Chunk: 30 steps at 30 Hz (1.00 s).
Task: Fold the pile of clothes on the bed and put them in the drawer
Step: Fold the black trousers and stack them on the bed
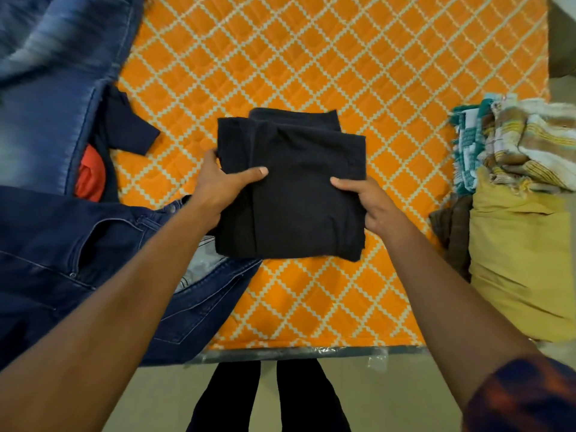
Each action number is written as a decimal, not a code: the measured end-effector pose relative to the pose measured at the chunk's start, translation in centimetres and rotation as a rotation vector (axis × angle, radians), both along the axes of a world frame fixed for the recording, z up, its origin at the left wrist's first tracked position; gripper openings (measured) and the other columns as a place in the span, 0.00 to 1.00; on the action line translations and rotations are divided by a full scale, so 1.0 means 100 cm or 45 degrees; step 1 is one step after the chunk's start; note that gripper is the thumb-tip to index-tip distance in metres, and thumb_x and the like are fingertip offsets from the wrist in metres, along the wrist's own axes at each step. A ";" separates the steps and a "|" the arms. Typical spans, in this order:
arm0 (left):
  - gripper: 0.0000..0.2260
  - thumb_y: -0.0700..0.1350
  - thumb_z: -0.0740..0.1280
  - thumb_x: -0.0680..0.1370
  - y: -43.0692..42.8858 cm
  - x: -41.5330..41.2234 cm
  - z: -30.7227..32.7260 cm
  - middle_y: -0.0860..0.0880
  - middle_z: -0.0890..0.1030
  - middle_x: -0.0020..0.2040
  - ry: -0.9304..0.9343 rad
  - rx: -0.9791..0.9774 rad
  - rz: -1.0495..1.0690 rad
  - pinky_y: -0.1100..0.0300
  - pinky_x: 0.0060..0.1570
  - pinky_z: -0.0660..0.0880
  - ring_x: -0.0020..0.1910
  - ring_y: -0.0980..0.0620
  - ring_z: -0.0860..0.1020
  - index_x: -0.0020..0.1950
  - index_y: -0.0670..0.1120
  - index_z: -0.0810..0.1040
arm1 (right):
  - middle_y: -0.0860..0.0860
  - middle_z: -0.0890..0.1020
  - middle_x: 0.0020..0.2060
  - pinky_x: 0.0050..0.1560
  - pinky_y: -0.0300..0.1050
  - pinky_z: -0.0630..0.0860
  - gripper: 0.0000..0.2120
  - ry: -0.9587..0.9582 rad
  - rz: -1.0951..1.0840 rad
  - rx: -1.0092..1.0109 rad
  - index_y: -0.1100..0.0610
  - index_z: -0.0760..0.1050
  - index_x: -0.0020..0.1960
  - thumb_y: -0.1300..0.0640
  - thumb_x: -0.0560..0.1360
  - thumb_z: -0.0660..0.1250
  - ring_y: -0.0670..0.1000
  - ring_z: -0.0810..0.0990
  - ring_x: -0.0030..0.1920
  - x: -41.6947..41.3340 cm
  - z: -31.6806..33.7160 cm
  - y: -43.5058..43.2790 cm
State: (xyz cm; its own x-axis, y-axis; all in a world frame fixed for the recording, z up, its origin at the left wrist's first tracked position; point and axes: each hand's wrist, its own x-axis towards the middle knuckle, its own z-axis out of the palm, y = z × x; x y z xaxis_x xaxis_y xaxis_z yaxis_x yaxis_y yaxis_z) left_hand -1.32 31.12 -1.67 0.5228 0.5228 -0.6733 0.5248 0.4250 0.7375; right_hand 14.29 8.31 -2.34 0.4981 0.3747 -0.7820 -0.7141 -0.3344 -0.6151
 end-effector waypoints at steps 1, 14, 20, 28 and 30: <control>0.37 0.48 0.83 0.64 -0.011 -0.001 0.002 0.52 0.79 0.60 -0.026 -0.012 -0.022 0.47 0.57 0.80 0.56 0.52 0.81 0.67 0.54 0.68 | 0.57 0.84 0.59 0.58 0.58 0.81 0.24 -0.005 -0.048 0.011 0.58 0.78 0.67 0.62 0.72 0.76 0.60 0.84 0.58 -0.004 0.001 -0.012; 0.37 0.43 0.79 0.72 -0.165 0.017 -0.006 0.53 0.77 0.62 0.038 -0.241 -0.083 0.53 0.53 0.79 0.58 0.50 0.79 0.75 0.55 0.62 | 0.49 0.84 0.57 0.60 0.57 0.80 0.19 -0.330 -0.265 -0.432 0.51 0.77 0.65 0.57 0.76 0.73 0.54 0.83 0.57 -0.022 0.001 -0.163; 0.32 0.43 0.76 0.75 -0.207 0.016 -0.003 0.53 0.78 0.61 0.068 -0.344 -0.064 0.55 0.48 0.78 0.58 0.49 0.80 0.72 0.59 0.63 | 0.49 0.79 0.64 0.66 0.57 0.74 0.21 -0.587 -0.119 -0.702 0.50 0.70 0.72 0.56 0.80 0.66 0.55 0.78 0.64 -0.023 0.007 -0.190; 0.32 0.48 0.77 0.74 -0.226 0.006 -0.011 0.57 0.77 0.63 0.054 -0.058 -0.113 0.49 0.62 0.77 0.63 0.50 0.78 0.72 0.58 0.64 | 0.54 0.75 0.70 0.67 0.48 0.70 0.24 -0.770 0.180 -0.769 0.55 0.63 0.77 0.53 0.83 0.63 0.57 0.74 0.70 -0.037 0.008 -0.211; 0.36 0.51 0.76 0.75 -0.224 0.001 -0.007 0.56 0.75 0.66 0.061 0.259 -0.265 0.54 0.62 0.75 0.64 0.54 0.76 0.77 0.54 0.61 | 0.56 0.73 0.71 0.70 0.49 0.70 0.29 -1.045 0.182 -0.873 0.57 0.62 0.78 0.58 0.80 0.68 0.57 0.71 0.71 -0.048 0.013 -0.205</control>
